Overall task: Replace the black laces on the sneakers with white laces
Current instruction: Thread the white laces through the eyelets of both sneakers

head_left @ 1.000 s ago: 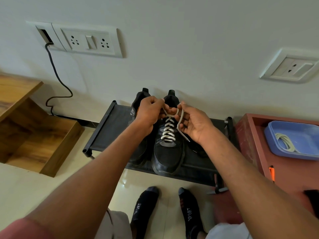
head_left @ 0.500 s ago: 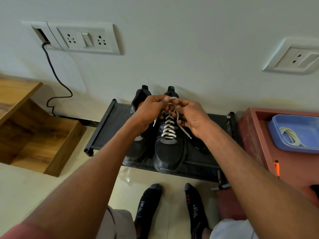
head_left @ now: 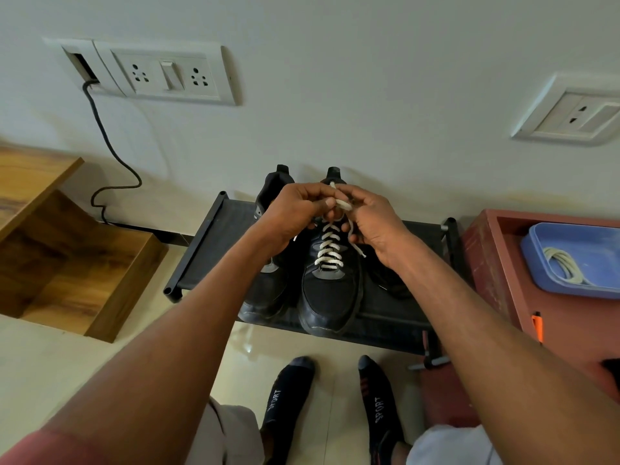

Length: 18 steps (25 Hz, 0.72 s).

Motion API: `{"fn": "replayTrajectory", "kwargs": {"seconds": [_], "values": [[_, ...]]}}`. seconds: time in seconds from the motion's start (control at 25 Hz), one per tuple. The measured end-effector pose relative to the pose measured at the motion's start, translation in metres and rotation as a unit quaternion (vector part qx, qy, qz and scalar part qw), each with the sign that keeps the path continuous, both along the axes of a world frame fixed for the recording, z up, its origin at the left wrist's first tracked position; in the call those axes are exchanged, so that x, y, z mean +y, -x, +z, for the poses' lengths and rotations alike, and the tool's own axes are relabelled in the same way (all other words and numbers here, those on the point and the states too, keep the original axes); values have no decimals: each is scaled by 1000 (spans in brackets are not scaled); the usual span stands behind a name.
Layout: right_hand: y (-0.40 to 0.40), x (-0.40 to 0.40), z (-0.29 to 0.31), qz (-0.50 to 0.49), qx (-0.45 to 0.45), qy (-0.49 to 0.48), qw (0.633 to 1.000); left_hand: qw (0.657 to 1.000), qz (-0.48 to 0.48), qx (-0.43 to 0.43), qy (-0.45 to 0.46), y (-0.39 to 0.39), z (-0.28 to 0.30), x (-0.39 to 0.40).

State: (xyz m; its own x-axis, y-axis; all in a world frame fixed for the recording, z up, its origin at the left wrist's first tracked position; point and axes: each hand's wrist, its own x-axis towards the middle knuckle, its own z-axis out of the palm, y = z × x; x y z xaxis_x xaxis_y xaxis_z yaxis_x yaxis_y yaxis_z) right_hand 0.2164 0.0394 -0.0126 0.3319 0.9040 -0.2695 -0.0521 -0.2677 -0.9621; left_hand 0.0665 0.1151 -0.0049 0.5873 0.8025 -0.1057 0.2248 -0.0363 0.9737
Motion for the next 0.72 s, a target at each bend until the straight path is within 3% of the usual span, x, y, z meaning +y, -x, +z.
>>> {"fn": "replayTrajectory", "kwargs": {"seconds": [0.12, 0.28, 0.48, 0.6, 0.72], "values": [[2, 0, -2, -3, -65, -16, 998, 998, 52, -15, 35, -6, 4, -3], [1, -1, -1, 22, -106, -25, 994, 998, 44, 7, 46, -8, 8, -3], [-3, -1, 6, 22, -26, -11, 999, 994, 97, -2, 54, -7, 8, -2], [-2, -2, 1, 2, -43, -21, 999, 994, 95, -2, 50, -4, 8, -2], [1, 4, -6, -46, -36, -9, 998, 997, 60, 42, -26, 0, 10, 1]]}}
